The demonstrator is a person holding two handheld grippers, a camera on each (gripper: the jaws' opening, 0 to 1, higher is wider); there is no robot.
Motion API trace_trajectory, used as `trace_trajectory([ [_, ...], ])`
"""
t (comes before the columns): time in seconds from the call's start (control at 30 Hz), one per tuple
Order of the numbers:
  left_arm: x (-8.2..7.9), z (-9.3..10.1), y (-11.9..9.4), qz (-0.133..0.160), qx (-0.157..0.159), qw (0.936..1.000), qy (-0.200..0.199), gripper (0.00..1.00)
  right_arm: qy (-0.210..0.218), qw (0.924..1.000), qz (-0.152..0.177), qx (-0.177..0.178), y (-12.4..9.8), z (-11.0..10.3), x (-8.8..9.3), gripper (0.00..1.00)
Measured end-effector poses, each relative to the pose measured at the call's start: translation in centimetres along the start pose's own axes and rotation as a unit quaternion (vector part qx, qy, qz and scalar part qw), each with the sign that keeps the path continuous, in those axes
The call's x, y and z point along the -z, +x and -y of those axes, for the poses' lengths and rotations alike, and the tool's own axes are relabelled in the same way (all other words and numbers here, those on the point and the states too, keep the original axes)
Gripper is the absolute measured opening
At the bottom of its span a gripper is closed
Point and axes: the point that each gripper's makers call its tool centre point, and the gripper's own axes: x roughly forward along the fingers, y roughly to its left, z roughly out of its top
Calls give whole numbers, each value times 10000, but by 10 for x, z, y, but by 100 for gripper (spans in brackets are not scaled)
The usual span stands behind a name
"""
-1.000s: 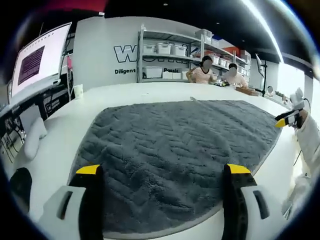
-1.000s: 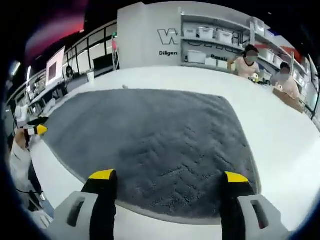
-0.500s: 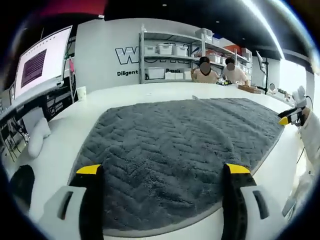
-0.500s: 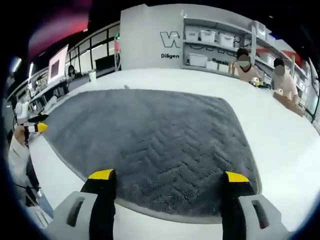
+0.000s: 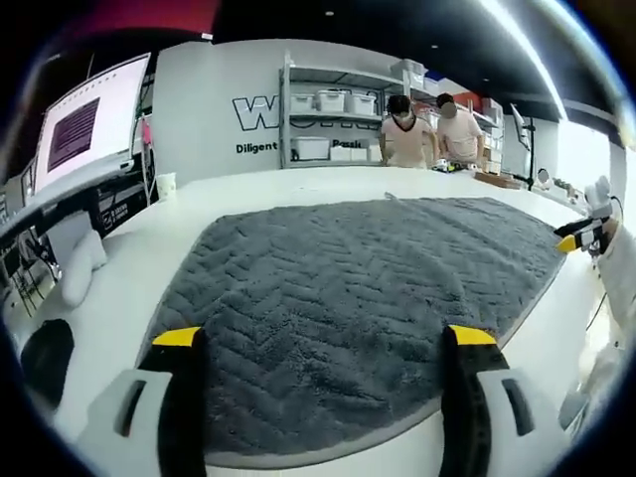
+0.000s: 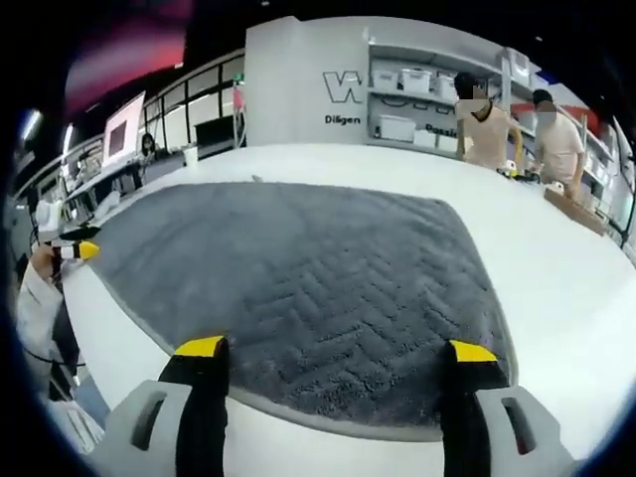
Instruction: Open the folded towel by lifting each exposed corner and separating the folded layers until the towel lies flat within the target outline without major curled edges
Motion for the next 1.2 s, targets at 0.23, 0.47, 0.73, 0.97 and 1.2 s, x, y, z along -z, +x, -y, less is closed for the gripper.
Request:
trace_trajectory([
  [0.23,0,0,-1,-101,83,9999,45,98,-66,9998,-166,-62,-2,-3,1,89],
  [0.47,-17,2,-10,54,225,9997,-45,99,-110,9997,-203,1,-9,0,-3,99],
  [0.73,-40,-4,-56,340,154,9990,-241,99,29,9999,-9,109,-46,8,-13,99],
  [0.97,-40,-8,-100,419,87,9987,-270,99,22,9996,285,-47,-83,-1,-17,99],
  [1.2,-36,-6,-129,454,132,9985,-263,99,41,9987,428,-275,-102,-14,-10,99],
])
